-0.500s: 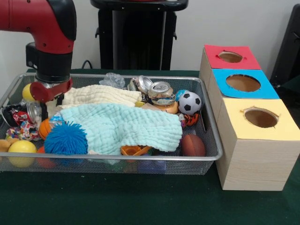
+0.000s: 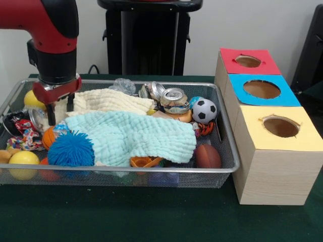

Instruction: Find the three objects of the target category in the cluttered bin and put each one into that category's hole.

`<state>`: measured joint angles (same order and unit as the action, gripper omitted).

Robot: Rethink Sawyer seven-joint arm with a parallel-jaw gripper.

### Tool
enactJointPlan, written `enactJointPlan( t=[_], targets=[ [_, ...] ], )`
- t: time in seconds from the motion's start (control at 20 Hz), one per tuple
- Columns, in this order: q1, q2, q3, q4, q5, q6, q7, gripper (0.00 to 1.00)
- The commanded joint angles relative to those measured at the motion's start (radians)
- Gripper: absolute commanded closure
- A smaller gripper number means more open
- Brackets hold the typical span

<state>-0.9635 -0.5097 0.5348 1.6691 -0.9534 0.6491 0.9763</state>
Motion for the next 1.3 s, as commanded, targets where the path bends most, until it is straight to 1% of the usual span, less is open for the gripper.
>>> enactJointPlan(
  t=[0.05,0.2,0.35,0.5,0.55,0.7,1.1,1.15,1.3],
  targets=[
    [0.003,0.034,0.023,-0.053,0.086,0.179,-0.158,0.0],
    [-0.007,0.037,0.028,-0.074,0.091,0.174,-0.171,0.0],
    [-0.031,0.036,0.037,-0.09,0.078,0.128,-0.176,0.0],
    [-0.049,0.033,0.044,-0.099,0.073,0.092,-0.167,0.0],
    [-0.044,0.032,0.044,-0.091,0.069,0.069,-0.139,0.0],
    [-0.062,0.033,0.06,-0.109,0.082,0.062,-0.141,0.0],
    [-0.095,0.04,0.088,-0.101,0.094,0.022,-0.138,0.0],
    [-0.106,0.045,0.098,-0.093,0.101,-0.005,-0.119,0.0],
    [-0.111,0.052,0.103,-0.095,0.102,-0.034,-0.081,0.0]
  ],
)
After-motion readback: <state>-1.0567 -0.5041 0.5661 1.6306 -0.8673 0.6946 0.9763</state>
